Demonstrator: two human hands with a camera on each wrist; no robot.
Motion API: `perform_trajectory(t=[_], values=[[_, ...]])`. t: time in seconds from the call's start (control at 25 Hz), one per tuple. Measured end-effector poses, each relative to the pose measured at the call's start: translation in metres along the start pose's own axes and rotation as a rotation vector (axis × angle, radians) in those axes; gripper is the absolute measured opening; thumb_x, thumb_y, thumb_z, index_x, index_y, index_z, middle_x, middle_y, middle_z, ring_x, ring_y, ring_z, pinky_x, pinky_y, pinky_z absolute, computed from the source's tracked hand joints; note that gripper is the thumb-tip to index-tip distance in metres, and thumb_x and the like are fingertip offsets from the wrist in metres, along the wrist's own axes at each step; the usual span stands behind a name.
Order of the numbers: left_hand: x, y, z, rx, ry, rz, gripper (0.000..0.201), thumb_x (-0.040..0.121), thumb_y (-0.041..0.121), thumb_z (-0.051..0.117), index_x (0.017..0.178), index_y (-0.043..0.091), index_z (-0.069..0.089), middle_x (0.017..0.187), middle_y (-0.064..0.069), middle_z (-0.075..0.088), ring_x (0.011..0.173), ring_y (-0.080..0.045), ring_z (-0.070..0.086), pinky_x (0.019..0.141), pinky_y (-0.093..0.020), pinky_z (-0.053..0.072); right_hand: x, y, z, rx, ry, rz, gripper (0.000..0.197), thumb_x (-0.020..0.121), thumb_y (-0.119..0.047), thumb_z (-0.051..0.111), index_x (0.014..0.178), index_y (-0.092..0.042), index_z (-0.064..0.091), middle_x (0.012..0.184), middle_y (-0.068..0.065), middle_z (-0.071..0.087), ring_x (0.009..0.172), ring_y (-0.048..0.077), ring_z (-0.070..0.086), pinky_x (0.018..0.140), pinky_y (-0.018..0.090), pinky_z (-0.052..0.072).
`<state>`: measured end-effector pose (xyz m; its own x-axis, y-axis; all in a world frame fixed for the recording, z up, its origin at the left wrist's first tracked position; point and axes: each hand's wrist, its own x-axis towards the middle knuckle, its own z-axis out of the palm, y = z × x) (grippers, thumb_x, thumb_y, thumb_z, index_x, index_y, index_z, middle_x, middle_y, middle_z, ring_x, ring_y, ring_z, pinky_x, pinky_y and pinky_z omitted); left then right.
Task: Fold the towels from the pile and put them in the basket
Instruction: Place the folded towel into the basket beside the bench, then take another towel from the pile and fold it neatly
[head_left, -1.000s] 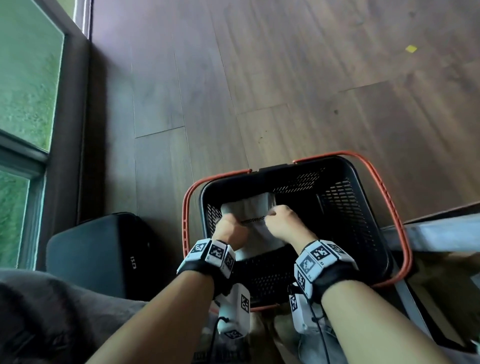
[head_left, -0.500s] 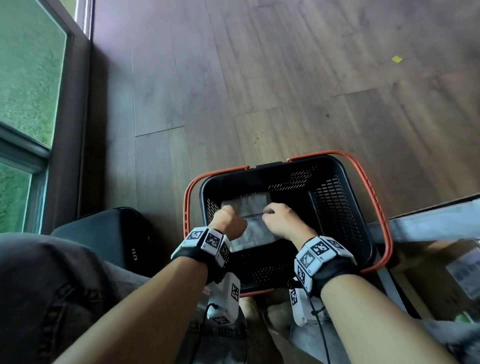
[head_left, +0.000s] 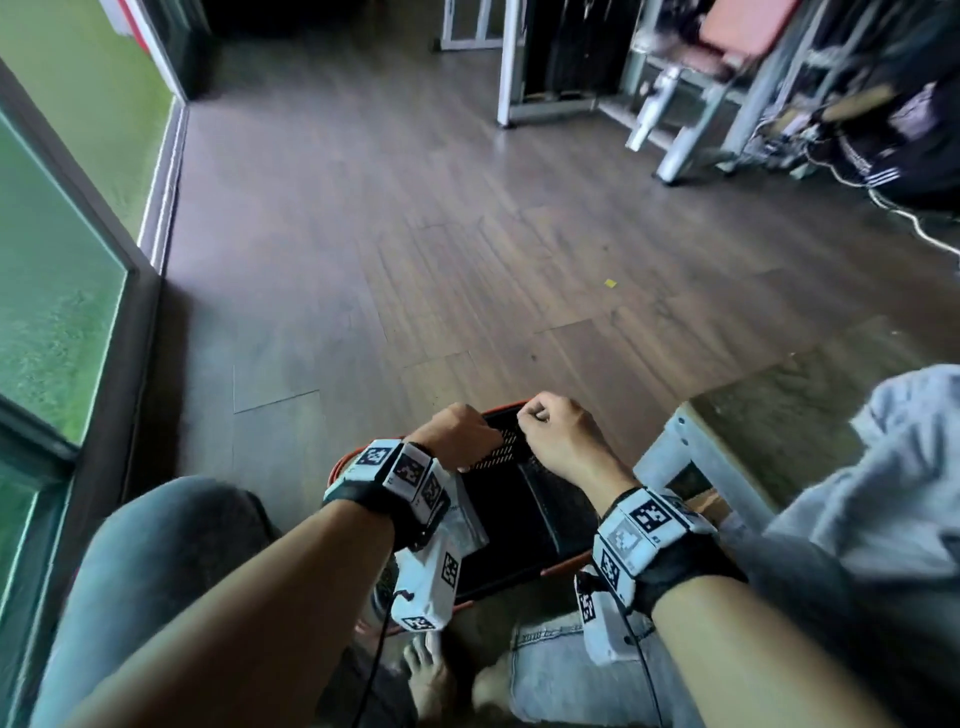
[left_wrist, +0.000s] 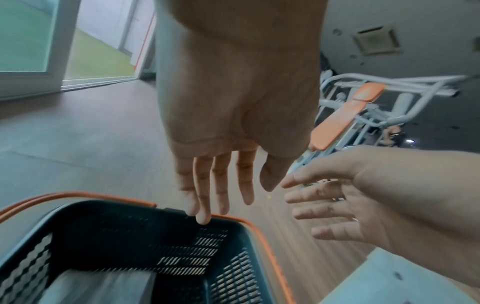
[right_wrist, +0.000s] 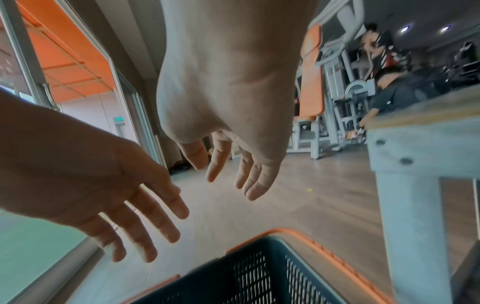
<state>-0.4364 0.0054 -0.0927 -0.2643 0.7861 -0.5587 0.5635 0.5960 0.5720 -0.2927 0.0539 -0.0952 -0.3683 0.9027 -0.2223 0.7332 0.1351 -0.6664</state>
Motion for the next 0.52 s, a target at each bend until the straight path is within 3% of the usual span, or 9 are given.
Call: perform_trajectory(t=[0.12, 0.28, 0.32, 0.44, 0.52], values=[[-0.025, 0.038, 0.003, 0.019, -0.016, 0.086, 0.023, 0.086, 0.023, 0.052, 0.087, 0.004, 0.065, 0.076, -0.012, 0.063, 0.057, -0.025, 0.057, 0.05, -0.025, 0.046, -0.033, -0.007, -0.041, 0.007, 0.12, -0.013, 0.015, 0.091, -0.027, 0.053, 0.079, -0.021, 0.06, 0.088, -0.001, 0.066, 0.084, 0.024, 0.059, 0.069, 0.025, 0.039], [-0.055, 0.085, 0.016, 0.124, -0.079, 0.245, 0.027, 0.092, 0.021, 0.052, 0.1, -0.001, 0.066, 0.096, -0.018, 0.072, 0.069, -0.032, 0.068, 0.066, -0.041, 0.059, -0.075, -0.003, -0.085, 0.03, 0.274, 0.027, 0.012, 0.09, -0.026, 0.053, 0.085, -0.021, 0.063, 0.093, 0.001, 0.07, 0.087, 0.025, 0.063, 0.072, 0.029, 0.048], [-0.063, 0.096, 0.023, 0.165, -0.118, 0.284, 0.026, 0.094, 0.018, 0.05, 0.103, -0.001, 0.065, 0.099, -0.018, 0.071, 0.069, -0.029, 0.069, 0.067, -0.04, 0.059, -0.087, 0.001, -0.095, 0.032, 0.307, 0.049, 0.012, 0.089, -0.026, 0.053, 0.084, -0.021, 0.063, 0.093, 0.002, 0.071, 0.087, 0.026, 0.063, 0.072, 0.029, 0.049], [-0.079, 0.124, 0.043, 0.19, -0.147, 0.385, 0.023, 0.094, 0.018, 0.051, 0.097, 0.002, 0.067, 0.091, -0.01, 0.069, 0.064, -0.018, 0.066, 0.046, -0.022, 0.053, -0.119, 0.019, -0.126, 0.042, 0.395, 0.128, 0.012, 0.089, -0.026, 0.054, 0.082, -0.021, 0.062, 0.091, 0.002, 0.071, 0.088, 0.027, 0.063, 0.07, 0.027, 0.045], [-0.087, 0.143, 0.06, 0.203, -0.133, 0.459, 0.017, 0.094, 0.023, 0.053, 0.088, 0.012, 0.065, 0.082, -0.003, 0.066, 0.068, -0.017, 0.062, 0.049, -0.018, 0.048, -0.135, 0.035, -0.146, 0.039, 0.43, 0.188, 0.012, 0.089, -0.028, 0.054, 0.084, -0.022, 0.062, 0.094, 0.002, 0.071, 0.091, 0.027, 0.064, 0.074, 0.029, 0.047]])
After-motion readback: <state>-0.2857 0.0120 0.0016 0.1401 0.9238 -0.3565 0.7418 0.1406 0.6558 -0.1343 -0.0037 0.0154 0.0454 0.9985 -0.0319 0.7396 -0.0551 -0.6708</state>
